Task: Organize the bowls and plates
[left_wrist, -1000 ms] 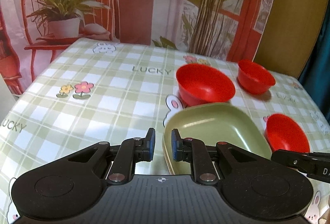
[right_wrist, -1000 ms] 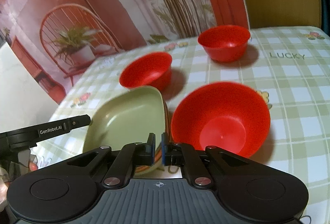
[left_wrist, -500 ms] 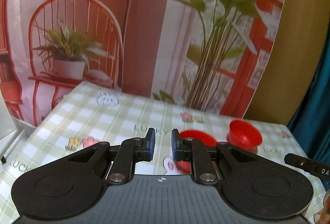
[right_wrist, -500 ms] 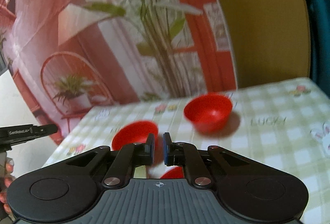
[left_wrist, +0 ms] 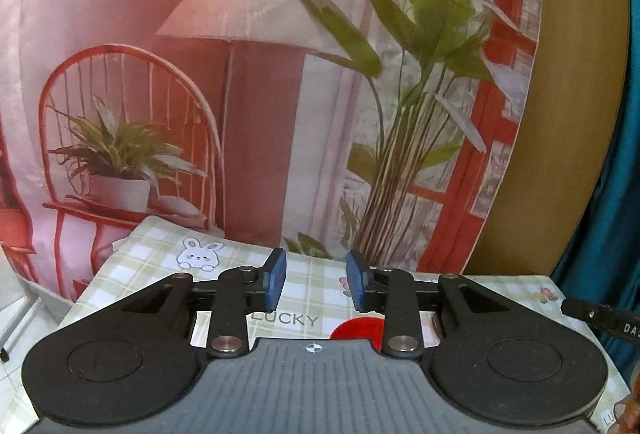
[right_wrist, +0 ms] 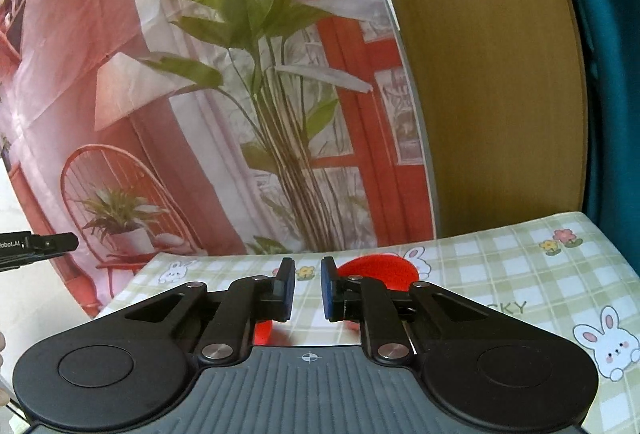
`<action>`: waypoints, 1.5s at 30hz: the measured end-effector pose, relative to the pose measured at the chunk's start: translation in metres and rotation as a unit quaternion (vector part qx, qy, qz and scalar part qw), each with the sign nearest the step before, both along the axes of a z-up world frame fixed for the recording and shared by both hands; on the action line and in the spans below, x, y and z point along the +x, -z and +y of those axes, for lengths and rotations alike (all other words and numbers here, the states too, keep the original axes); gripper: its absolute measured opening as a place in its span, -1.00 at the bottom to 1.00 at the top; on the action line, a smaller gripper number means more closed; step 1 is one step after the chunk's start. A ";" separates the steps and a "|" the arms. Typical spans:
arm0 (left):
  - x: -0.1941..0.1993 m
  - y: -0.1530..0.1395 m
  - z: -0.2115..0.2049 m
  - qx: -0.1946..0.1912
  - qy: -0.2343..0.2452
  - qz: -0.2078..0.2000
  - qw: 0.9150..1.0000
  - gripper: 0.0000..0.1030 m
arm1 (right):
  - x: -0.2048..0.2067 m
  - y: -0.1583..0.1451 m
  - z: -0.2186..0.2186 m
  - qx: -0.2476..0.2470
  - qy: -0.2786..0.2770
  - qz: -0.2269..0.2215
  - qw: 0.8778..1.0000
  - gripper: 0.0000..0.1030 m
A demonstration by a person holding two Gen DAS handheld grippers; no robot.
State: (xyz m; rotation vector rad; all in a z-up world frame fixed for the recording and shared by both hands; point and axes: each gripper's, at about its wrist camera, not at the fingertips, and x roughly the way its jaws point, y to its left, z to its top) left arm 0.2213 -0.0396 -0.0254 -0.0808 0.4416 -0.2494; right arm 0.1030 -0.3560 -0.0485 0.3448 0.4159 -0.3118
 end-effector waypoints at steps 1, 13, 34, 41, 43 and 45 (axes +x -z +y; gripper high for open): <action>0.002 0.004 -0.001 0.000 0.003 0.006 1.000 -0.32 | 0.001 0.002 0.000 0.002 -0.002 0.003 1.000 -0.70; 0.040 0.057 -0.015 0.015 0.041 0.085 0.995 -0.16 | 0.056 0.042 0.013 0.038 -0.049 0.070 0.996 -0.65; 0.097 0.139 -0.035 0.001 0.088 0.218 0.972 -0.18 | 0.142 0.107 0.020 0.095 -0.072 0.203 0.972 -0.58; 0.094 0.138 -0.038 -0.007 0.099 0.214 0.972 -0.75 | 0.141 0.104 0.026 0.095 -0.081 0.199 0.972 -0.78; 0.091 0.131 -0.038 -0.006 0.099 0.207 0.973 -0.75 | 0.137 0.098 0.027 0.096 -0.079 0.188 0.974 -0.78; 0.089 0.123 -0.038 -0.006 0.101 0.201 0.974 -0.75 | 0.134 0.092 0.025 0.098 -0.078 0.178 0.976 -0.78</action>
